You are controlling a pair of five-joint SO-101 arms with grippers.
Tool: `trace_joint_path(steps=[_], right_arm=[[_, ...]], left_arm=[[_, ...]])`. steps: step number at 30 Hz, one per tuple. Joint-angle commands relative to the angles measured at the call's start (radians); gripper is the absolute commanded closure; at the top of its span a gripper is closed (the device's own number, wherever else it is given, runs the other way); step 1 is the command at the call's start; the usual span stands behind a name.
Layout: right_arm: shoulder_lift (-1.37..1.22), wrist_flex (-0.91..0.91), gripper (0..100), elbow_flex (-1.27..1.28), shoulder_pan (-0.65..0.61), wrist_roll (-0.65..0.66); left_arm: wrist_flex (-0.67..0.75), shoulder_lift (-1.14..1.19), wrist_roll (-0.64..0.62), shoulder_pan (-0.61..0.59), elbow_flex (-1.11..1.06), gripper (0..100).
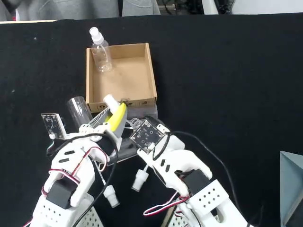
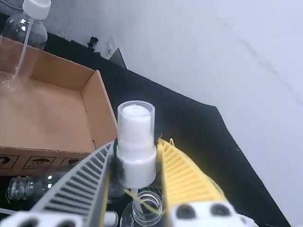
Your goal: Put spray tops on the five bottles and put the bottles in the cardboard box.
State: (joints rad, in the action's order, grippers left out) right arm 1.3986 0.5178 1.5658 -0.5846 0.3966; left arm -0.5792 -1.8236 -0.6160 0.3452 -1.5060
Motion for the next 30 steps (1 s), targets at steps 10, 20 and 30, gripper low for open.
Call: trace_joint_path(steps=[10,20,30], right_arm=[[0.031,-0.005,90.7,0.012,0.025,-0.005],[0.031,-0.005,90.7,0.021,0.026,-0.005],[0.031,0.029,90.7,0.015,0.026,-0.005]], left_arm=[[-0.078,0.002,0.026,0.048,0.005,82],[-0.087,0.002,-0.023,0.039,0.053,82],[-0.087,0.0,-0.1,-0.127,0.102,82]])
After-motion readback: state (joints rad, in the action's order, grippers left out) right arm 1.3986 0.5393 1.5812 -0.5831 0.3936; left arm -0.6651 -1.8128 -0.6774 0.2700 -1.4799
